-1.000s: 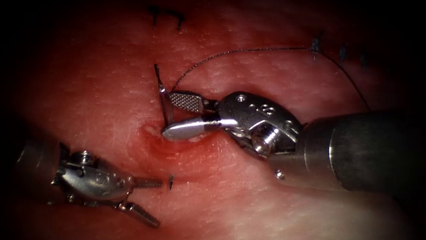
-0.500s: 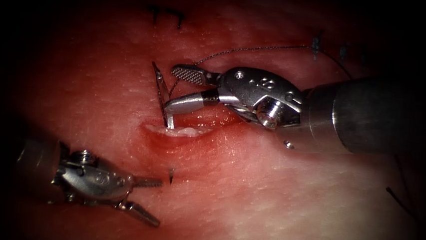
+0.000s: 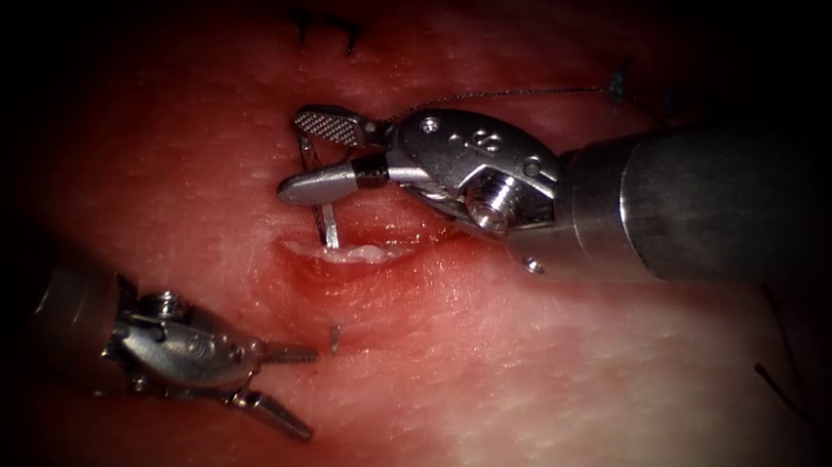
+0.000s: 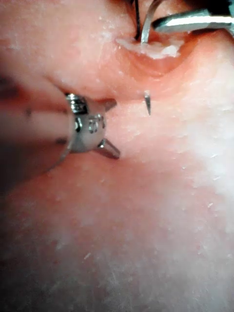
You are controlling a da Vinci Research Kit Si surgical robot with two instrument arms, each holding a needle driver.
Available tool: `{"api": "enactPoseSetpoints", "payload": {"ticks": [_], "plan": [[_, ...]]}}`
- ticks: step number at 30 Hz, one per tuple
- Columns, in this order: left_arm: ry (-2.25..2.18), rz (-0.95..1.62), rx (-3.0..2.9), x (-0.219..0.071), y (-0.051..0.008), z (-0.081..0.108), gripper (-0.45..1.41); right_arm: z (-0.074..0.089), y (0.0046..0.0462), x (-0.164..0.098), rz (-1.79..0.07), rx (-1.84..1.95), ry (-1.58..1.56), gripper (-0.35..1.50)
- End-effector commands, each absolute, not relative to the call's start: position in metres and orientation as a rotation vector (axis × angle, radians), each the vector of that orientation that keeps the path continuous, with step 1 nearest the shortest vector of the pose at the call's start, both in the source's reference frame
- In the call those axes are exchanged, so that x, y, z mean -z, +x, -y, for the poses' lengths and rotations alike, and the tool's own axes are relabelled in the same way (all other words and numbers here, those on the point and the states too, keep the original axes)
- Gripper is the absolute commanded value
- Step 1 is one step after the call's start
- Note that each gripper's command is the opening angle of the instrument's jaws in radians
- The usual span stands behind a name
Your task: Wound Closure
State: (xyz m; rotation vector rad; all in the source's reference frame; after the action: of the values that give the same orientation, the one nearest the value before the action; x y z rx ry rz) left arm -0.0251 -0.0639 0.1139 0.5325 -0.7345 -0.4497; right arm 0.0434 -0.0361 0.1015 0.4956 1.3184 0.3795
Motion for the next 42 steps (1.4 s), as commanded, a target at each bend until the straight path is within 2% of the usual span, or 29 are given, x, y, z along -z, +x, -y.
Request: {"api": "enactPoseSetpoints", "payload": {"ticks": [1,2,3,8,21,27,42], "plan": [[0.536,0.735,0.448,-0.114,-0.0255,0.065,0.59,0.037,0.0443,-0.102,-1.318,-0.390,0.507,1.11],[0.536,0.735,0.448,-0.114,-0.0255,0.065,0.59,0.037,0.0441,-0.102,-1.310,-0.422,0.546,0.17],[0.537,0.735,0.448,-0.114,-0.0255,0.065,0.59,0.037,0.0439,-0.102,-1.295,-0.475,0.609,-0.33],[0.537,0.735,0.447,-0.114,-0.0254,0.065,0.59,0.036,0.0434,-0.103,-1.212,-0.682,0.745,-0.35],[0.538,0.735,0.447,-0.114,-0.0254,0.065,0.59,0.039,0.0421,-0.103,-1.074,-0.776,0.921,-0.35],[0.539,0.735,0.447,-0.114,-0.0253,0.065,0.61,0.041,0.0419,-0.104,-0.913,-0.824,1.068,-0.35],[0.538,0.735,0.447,-0.114,-0.0253,0.065,0.61,0.049,0.0402,-0.104,-0.707,-1.026,1.389,-0.35]]}}
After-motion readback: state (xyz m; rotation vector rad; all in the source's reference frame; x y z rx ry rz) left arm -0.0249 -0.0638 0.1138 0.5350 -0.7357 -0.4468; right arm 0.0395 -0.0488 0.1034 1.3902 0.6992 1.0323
